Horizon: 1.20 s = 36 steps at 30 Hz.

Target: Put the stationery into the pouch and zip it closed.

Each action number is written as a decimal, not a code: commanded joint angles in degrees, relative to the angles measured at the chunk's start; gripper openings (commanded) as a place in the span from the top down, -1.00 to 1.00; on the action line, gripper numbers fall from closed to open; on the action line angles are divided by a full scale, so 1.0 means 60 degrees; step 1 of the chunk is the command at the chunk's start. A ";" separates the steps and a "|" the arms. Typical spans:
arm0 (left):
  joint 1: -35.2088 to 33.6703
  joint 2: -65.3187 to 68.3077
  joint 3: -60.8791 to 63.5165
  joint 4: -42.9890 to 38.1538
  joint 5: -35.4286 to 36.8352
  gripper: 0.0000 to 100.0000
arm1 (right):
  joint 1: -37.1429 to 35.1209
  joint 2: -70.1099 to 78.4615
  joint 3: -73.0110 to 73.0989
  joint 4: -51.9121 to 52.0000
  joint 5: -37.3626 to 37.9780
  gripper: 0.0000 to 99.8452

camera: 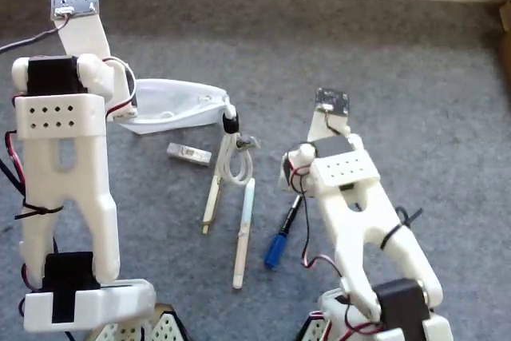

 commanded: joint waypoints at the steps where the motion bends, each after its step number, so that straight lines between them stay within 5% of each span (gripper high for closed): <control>1: -0.0154 -0.0095 0.0066 -0.0117 0.0073 0.99 | 0.0125 0.0755 -0.1238 -0.0022 -0.0117 0.77; 26: -0.0388 -0.0081 0.0081 -0.0117 0.0059 0.99 | 0.0593 0.4711 -0.3275 -0.0007 -0.0059 0.78; 36: -0.0359 -0.0081 0.0081 -0.0117 0.0059 0.99 | 0.0579 0.4652 -0.3304 0.0037 -0.0044 0.99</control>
